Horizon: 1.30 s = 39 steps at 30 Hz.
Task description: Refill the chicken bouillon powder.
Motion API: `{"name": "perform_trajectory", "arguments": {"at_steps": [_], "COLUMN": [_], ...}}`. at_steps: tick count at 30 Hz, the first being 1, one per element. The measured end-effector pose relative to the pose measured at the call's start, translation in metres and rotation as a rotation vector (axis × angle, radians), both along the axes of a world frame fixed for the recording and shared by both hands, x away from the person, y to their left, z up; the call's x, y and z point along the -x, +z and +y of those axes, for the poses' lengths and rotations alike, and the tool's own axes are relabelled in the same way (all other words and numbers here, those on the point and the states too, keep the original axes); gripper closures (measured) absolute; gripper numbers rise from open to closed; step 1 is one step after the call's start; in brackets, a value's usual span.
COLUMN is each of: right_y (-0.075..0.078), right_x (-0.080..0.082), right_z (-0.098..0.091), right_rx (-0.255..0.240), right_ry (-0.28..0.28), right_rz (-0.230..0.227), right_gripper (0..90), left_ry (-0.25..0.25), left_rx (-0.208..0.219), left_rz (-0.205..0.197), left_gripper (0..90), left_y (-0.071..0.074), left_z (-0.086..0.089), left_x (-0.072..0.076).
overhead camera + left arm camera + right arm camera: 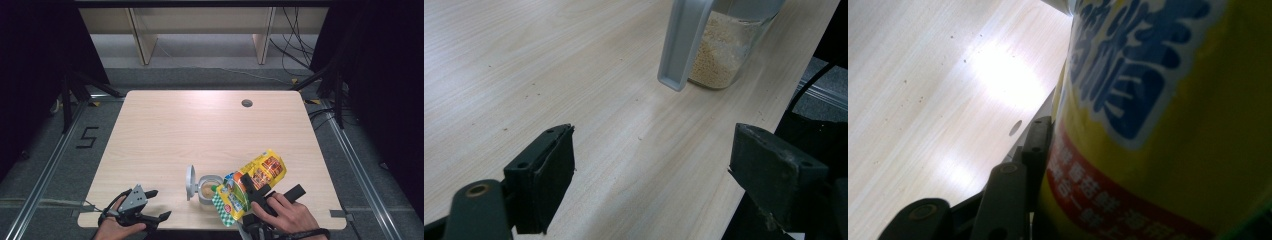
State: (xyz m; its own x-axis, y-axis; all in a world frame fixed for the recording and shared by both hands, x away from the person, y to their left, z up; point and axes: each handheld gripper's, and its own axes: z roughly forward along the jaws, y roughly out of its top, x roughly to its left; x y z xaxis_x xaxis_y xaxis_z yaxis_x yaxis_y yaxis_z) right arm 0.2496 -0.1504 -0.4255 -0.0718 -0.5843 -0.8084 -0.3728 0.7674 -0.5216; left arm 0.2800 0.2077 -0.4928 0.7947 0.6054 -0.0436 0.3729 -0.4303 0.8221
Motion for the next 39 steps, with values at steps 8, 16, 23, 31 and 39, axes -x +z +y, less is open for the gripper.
{"name": "perform_trajectory", "arguments": {"at_steps": [8,16,23,31,39], "right_y": [0.000,-0.004,-0.004,-0.001,-0.001], "right_x": [-0.003,-0.008,-0.013,-0.018,-0.019], "right_z": [-0.005,-0.012,-0.021,-0.020,-0.020], "right_rx": [-0.047,-0.148,-0.289,-0.338,-0.408], "right_ry": [-0.009,0.004,-0.003,0.021,0.053], "right_rz": [0.035,0.085,0.167,0.235,0.282], "right_gripper": [64.2,64.2,64.9,65.8,66.6], "left_ry": [0.008,0.009,0.015,0.012,0.018], "left_rx": [0.013,0.018,0.000,-0.018,0.015], "left_rz": [0.004,0.008,0.024,0.017,0.024], "left_gripper": [17.5,17.5,17.5,17.5,17.5], "left_y": [0.000,0.000,0.000,0.000,-0.001], "left_z": [-0.001,-0.002,-0.001,0.000,-0.002], "left_x": [0.001,0.001,0.002,0.001,0.002]}}
